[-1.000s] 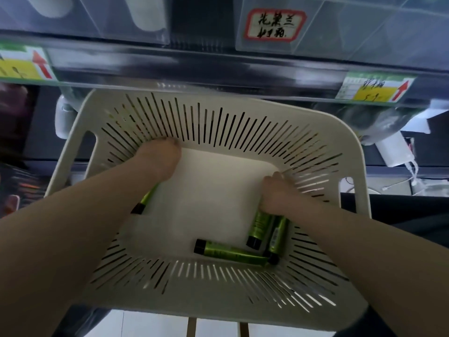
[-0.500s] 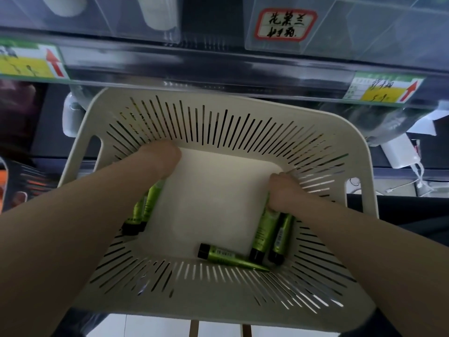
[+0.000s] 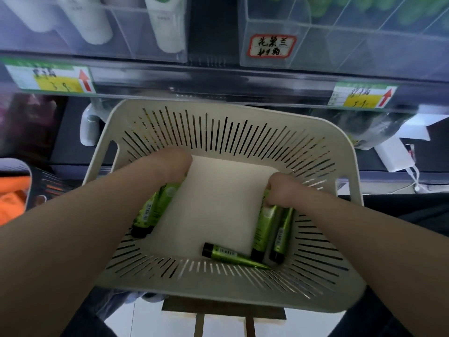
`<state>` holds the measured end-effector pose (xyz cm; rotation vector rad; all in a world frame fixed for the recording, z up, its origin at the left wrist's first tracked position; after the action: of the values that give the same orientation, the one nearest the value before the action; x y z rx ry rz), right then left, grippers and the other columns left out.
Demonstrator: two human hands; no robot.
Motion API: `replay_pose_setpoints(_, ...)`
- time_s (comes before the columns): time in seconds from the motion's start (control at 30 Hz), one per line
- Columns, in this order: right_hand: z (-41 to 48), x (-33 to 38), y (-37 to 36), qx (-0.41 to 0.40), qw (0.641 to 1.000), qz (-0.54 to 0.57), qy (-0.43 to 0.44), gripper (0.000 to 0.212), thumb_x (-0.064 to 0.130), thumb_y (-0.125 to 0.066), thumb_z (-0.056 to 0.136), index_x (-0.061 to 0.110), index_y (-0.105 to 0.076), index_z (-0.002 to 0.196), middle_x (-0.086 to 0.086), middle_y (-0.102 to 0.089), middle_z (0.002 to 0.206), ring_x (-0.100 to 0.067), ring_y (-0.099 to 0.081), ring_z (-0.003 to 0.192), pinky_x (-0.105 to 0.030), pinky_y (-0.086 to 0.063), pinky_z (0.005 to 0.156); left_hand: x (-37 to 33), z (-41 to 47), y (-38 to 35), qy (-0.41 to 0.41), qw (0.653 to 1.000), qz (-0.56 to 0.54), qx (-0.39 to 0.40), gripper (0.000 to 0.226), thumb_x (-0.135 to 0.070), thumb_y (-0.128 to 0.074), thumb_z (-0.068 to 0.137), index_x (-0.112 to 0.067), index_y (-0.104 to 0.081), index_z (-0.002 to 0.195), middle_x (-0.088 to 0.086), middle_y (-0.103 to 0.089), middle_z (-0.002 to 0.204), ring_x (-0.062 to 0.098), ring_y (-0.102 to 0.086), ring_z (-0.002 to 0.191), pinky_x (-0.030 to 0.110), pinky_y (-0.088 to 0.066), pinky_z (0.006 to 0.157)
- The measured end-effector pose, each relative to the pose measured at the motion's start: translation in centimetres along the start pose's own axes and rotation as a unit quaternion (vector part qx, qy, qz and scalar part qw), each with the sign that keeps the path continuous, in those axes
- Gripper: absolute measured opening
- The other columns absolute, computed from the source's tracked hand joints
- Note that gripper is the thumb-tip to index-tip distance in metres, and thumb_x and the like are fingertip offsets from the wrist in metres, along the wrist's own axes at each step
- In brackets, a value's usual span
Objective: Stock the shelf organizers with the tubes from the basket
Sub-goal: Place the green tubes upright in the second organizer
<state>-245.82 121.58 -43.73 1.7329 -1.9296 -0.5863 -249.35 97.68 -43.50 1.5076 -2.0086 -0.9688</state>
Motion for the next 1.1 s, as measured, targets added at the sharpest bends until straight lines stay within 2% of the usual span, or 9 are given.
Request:
replay_pose_setpoints(0.1, -1.0, 0.0, 0.4, -0.004, 0.999, 0.033, 0.008, 0.021, 0.021, -0.069, 0.082, 0.009, -0.052, 0.088, -0.004, -0.050, 0.083, -0.014, -0.049, 0.073, -0.021, -0.034, 0.044, -0.4, -0.8, 0.4, -0.004, 1.000, -0.012, -0.028, 0.022, -0.006, -0.059, 0.085, -0.011, -0.065, 0.105, 0.004, -0.061, 0.103, 0.020, -0.058, 0.092, 0.025, -0.047, 0.075)
replay_pose_setpoints(0.2, -2.0, 0.1, 0.7, 0.003, 0.999, 0.049, 0.015, 0.022, 0.021, -0.070, 0.081, 0.005, -0.061, 0.091, -0.006, -0.056, 0.085, -0.015, -0.053, 0.070, -0.021, -0.040, 0.049, -0.8, -1.7, 0.7, -0.012, 0.998, -0.025, -0.050, 0.027, -0.008, -0.062, 0.085, -0.014, -0.064, 0.111, 0.003, -0.062, 0.107, 0.018, -0.056, 0.093, 0.024, -0.045, 0.077)
replay_pose_setpoints(0.3, -3.0, 0.1, 0.7, -0.007, 0.997, 0.065, 0.036, 0.022, 0.022, -0.072, 0.079, 0.004, -0.064, 0.088, -0.006, -0.059, 0.083, -0.016, -0.055, 0.070, -0.021, -0.040, 0.049, -1.4, -2.8, 1.2, -0.020, 0.996, -0.043, -0.072, 0.026, -0.010, -0.064, 0.084, -0.015, -0.066, 0.109, 0.001, -0.063, 0.105, 0.017, -0.057, 0.093, 0.027, -0.049, 0.082)
replay_pose_setpoints(0.5, -5.8, 0.6, 0.5, -0.075, 0.991, 0.081, 0.070, 0.035, 0.020, -0.072, 0.078, 0.004, -0.065, 0.108, -0.005, -0.060, 0.095, -0.015, -0.052, 0.082, -0.021, -0.040, 0.057, -2.6, -6.0, 2.1, -0.038, 0.992, -0.054, -0.108, 0.023, -0.009, -0.063, 0.082, -0.018, -0.068, 0.102, -0.002, -0.063, 0.103, 0.015, -0.056, 0.094, 0.028, -0.048, 0.084)
replay_pose_setpoints(0.6, -7.4, 0.3, 1.1, -0.113, 0.984, 0.104, 0.087, 0.020, 0.019, -0.074, 0.075, 0.010, -0.068, 0.093, -0.001, -0.061, 0.087, -0.015, -0.056, 0.080, -0.021, -0.040, 0.056, -3.5, -7.9, 2.3, -0.045, 0.988, -0.066, -0.134, 0.021, -0.010, -0.063, 0.081, -0.020, -0.068, 0.099, -0.004, -0.063, 0.098, 0.014, -0.055, 0.090, 0.025, -0.047, 0.082)
replay_pose_setpoints(0.67, -8.7, -0.1, 1.7, -0.138, 0.977, 0.127, 0.097, 0.013, 0.019, -0.076, 0.074, 0.015, -0.065, 0.080, -0.001, -0.063, 0.085, -0.016, -0.058, 0.081, -0.025, -0.043, 0.063, -4.3, -9.1, 2.5, -0.052, 0.983, -0.082, -0.154, 0.019, -0.013, -0.065, 0.082, -0.020, -0.069, 0.099, -0.006, -0.064, 0.096, 0.012, -0.055, 0.088, 0.024, -0.047, 0.082)
replay_pose_setpoints(0.77, -10.6, -0.5, 2.5, -0.169, 0.968, 0.140, 0.120, 0.015, 0.021, -0.077, 0.073, 0.017, -0.063, 0.078, 0.001, -0.061, 0.083, -0.017, -0.057, 0.083, -0.026, -0.042, 0.069, -5.6, -11.0, 2.8, -0.059, 0.976, -0.105, -0.180, 0.020, -0.016, -0.067, 0.081, -0.020, -0.069, 0.101, -0.007, -0.065, 0.097, 0.010, -0.058, 0.089, 0.026, -0.049, 0.084)
replay_pose_setpoints(0.9, -13.2, -1.2, 4.1, -0.200, 0.952, 0.185, 0.140, 0.019, 0.019, -0.078, 0.073, 0.018, -0.060, 0.068, 0.004, -0.056, 0.073, -0.016, -0.055, 0.077, -0.027, -0.044, 0.068, -7.0, -13.3, 3.9, -0.058, 0.960, -0.148, -0.231, 0.021, -0.014, -0.068, 0.082, -0.020, -0.070, 0.102, -0.008, -0.065, 0.098, 0.004, -0.052, 0.084, 0.016, -0.041, 0.079)
replay_pose_setpoints(1.1, -17.1, -2.0, 6.7, -0.244, 0.926, 0.229, 0.177, 0.015, 0.019, -0.077, 0.074, 0.015, -0.064, 0.081, -0.003, -0.063, 0.086, -0.018, -0.060, 0.083, -0.028, -0.050, 0.069, -8.6, -16.4, 7.5, -0.052, 0.949, -0.143, -0.276, 0.020, -0.013, -0.066, 0.084, -0.019, -0.071, 0.102, -0.006, -0.067, 0.101, 0.003, -0.051, 0.080, 0.015, -0.037, 0.076)
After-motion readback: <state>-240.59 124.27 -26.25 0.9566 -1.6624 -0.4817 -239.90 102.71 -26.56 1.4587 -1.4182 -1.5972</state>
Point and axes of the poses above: each hand's wrist, its own z-axis towards the middle knuckle, its own y-axis out of the back of the hand, x = y × z, the point moved 1 cm from there along z, towards the middle knuckle
